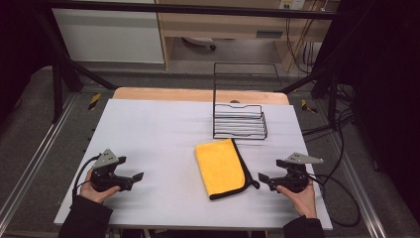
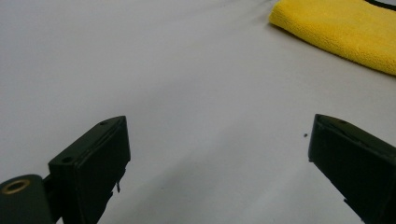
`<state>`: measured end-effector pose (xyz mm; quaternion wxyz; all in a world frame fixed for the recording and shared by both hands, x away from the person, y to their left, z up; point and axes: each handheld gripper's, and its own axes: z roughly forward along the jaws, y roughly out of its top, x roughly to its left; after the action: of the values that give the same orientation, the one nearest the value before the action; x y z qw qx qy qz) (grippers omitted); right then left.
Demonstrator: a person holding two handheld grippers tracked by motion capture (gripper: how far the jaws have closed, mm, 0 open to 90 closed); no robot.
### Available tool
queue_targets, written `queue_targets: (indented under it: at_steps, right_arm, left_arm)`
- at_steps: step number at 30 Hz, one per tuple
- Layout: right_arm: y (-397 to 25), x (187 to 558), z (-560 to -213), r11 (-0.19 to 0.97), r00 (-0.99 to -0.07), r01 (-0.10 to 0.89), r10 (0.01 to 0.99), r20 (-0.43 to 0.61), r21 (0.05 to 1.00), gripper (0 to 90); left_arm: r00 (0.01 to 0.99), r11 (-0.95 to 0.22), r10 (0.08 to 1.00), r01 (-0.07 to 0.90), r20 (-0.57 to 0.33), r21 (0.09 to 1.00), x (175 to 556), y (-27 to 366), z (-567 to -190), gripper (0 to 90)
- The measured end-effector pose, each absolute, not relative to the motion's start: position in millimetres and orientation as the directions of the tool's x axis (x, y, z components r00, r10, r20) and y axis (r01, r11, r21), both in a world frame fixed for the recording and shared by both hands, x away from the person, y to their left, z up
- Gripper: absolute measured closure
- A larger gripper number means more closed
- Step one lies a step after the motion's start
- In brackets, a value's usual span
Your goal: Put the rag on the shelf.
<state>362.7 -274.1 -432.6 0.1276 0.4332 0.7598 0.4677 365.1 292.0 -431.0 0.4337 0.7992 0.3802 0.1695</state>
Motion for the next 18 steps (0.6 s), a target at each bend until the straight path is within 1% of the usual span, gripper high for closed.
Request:
queue_targets:
  at_steps: [9, 18]
  right_arm:
    - [-270.6, 361.9, -429.8, 0.193, -0.588, 0.536, 0.784, 0.199, 0.822, 1.7]
    - [-250.4, 359.3, -423.4, 0.236, -0.592, 0.531, 0.790, 0.157, 0.814, 2.5]
  left_arm:
    - [0.644, -0.330, 0.763, 0.462, -0.055, 0.823, 364.3, 292.5, -430.9, 5.8]
    - [0.641, -0.336, 0.767, 0.454, -0.040, 0.825, 362.3, 294.9, -430.2, 6.1]
